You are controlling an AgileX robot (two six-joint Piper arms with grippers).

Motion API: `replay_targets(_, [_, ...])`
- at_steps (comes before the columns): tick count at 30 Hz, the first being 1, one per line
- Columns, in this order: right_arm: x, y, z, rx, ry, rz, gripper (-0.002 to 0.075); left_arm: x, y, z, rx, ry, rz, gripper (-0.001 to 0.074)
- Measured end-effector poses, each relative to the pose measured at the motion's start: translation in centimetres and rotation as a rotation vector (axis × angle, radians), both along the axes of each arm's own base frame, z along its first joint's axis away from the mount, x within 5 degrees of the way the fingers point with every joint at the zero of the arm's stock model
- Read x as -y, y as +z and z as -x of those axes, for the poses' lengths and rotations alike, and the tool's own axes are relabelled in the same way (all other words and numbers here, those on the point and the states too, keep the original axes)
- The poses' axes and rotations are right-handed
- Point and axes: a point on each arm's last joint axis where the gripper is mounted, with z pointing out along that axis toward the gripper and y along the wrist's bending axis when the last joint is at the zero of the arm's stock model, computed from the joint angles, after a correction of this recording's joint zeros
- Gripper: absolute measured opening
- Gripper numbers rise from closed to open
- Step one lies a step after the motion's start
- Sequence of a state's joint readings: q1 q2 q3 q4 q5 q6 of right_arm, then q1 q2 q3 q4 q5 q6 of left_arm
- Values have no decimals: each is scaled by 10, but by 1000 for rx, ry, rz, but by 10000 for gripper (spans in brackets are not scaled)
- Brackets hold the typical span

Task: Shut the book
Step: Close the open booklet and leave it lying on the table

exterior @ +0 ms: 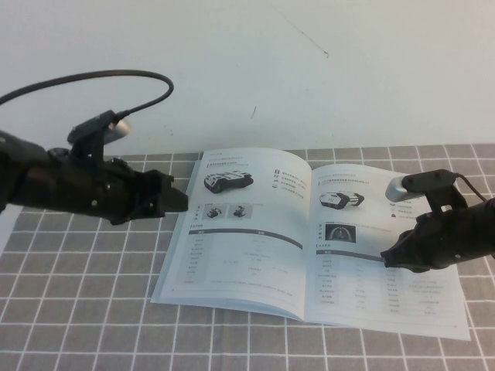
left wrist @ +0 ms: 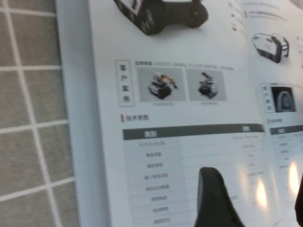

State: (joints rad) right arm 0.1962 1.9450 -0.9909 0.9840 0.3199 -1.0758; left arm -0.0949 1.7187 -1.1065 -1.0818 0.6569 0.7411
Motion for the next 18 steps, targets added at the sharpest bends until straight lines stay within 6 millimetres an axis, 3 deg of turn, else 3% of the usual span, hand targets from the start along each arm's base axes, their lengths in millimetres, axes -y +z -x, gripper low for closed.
replay_targets(5, [0, 0, 0, 1, 1, 0, -3, -5, 26, -7, -48, -69, -144, 333])
replay_targets(11, [0, 0, 0, 3, 6, 3, -3, -11, 48, 3, -162, -281, -309, 332])
replay_targets(15, [0, 0, 0, 7, 15, 7, -3, -15, 46, -1, -204, -219, -332, 332])
replay_targets(18, [0, 0, 0, 8, 19, 7, -3, -16, 30, -14, -218, -155, -340, 332])
